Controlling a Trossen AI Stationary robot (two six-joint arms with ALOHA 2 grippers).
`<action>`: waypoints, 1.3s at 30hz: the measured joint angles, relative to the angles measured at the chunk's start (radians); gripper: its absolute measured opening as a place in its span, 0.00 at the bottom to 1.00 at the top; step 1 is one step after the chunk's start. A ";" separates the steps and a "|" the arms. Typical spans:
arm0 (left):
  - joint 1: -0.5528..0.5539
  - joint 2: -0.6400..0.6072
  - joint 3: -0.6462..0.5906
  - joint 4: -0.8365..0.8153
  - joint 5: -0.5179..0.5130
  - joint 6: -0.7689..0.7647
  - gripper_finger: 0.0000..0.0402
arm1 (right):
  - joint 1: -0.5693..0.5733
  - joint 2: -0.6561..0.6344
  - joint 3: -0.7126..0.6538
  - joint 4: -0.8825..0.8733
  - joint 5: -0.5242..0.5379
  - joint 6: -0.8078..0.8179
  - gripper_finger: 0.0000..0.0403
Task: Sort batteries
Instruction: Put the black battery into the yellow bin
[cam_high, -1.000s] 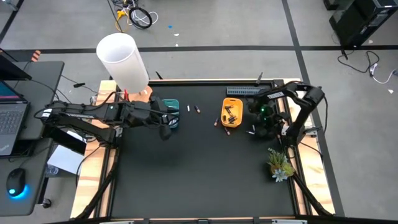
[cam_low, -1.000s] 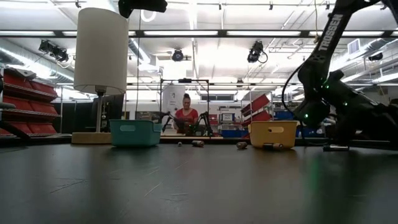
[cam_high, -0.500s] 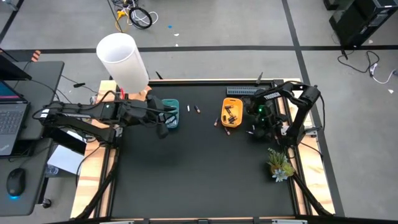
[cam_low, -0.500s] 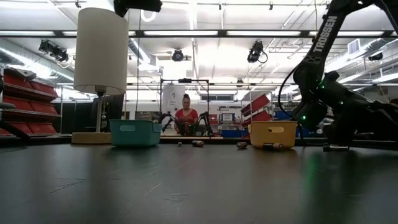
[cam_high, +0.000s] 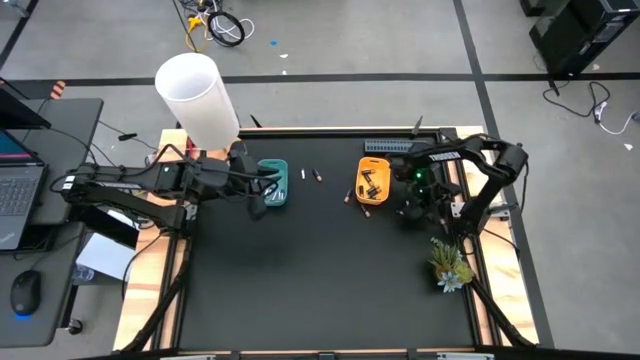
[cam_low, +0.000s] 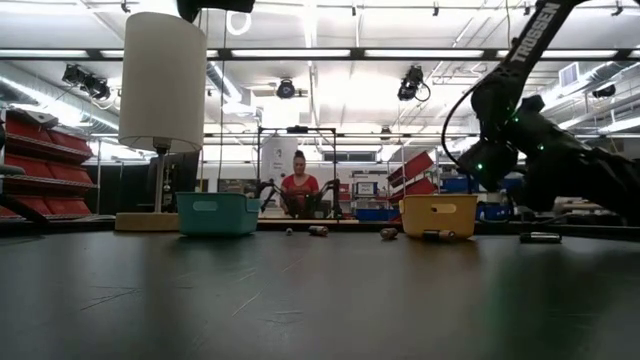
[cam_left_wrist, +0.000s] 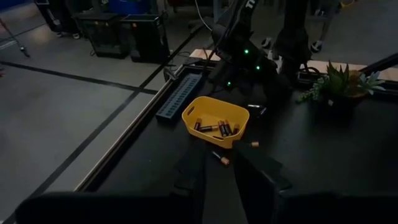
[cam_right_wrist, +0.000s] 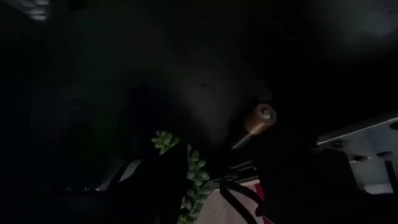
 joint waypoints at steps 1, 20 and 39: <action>0.000 0.000 0.000 0.000 0.000 0.004 0.22 | -0.005 0.000 -0.007 0.006 0.009 0.002 0.49; 0.000 0.000 0.000 -0.002 0.000 -0.008 0.22 | -0.004 0.001 -0.131 0.151 0.003 0.026 0.49; 0.000 -0.063 0.000 -0.004 -0.035 0.016 0.22 | 0.104 0.046 -0.139 0.166 0.033 0.025 0.13</action>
